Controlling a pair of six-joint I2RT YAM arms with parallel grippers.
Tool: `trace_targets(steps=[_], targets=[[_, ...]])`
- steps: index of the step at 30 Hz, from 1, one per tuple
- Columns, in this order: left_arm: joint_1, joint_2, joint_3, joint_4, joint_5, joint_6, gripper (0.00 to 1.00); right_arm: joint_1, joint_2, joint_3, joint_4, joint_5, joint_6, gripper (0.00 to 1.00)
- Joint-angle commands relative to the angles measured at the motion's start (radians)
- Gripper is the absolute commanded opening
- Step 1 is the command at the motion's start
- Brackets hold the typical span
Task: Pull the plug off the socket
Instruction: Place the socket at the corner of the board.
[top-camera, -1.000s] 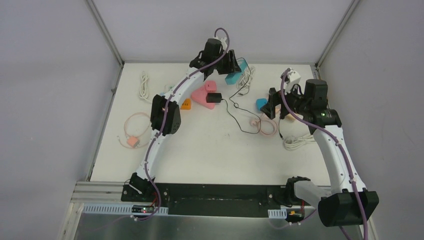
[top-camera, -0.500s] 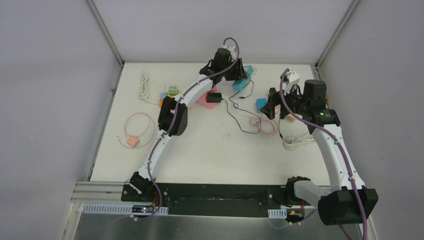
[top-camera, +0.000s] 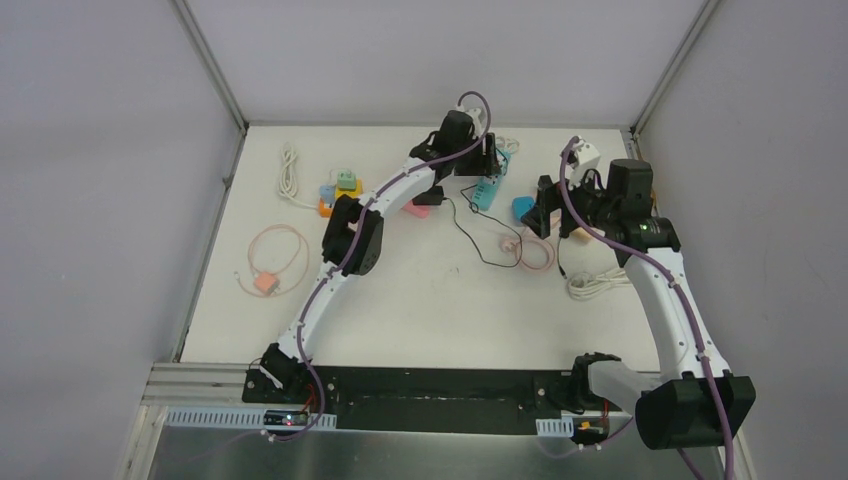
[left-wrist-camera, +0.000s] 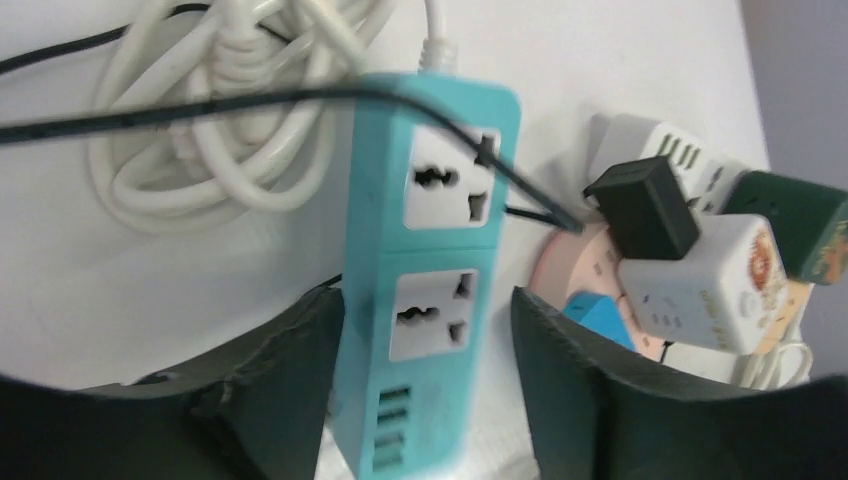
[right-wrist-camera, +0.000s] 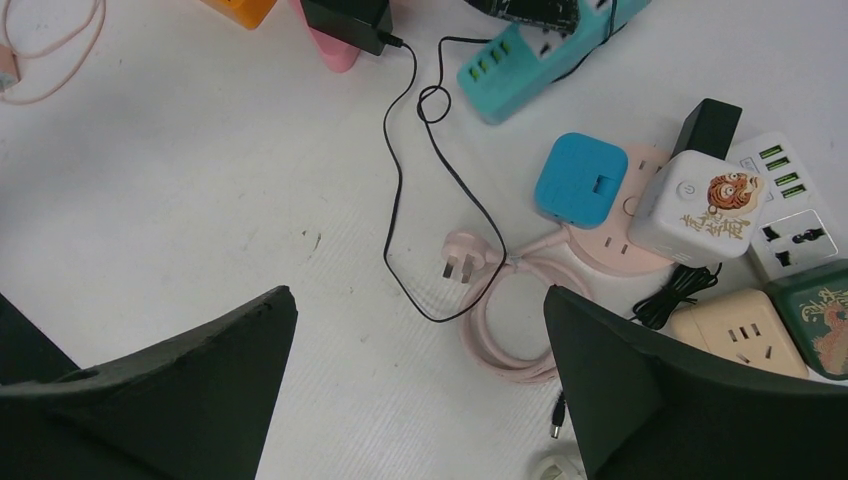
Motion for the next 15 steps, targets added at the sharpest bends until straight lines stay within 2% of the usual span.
trace_targets(steps=[1, 7, 15], targets=[[-0.001, -0.137, -0.057, -0.047, -0.039, 0.047, 0.67, -0.013, -0.003, -0.003, 0.031, -0.006, -0.004, 1.00], [0.000, -0.270, -0.144, -0.170, -0.050, 0.172, 0.73, -0.021, -0.007, -0.006, 0.031, -0.035, -0.009, 1.00], [0.000, -0.549, -0.396, -0.180, -0.088, 0.297, 0.75, -0.024, -0.014, -0.014, 0.016, -0.115, -0.049, 1.00]])
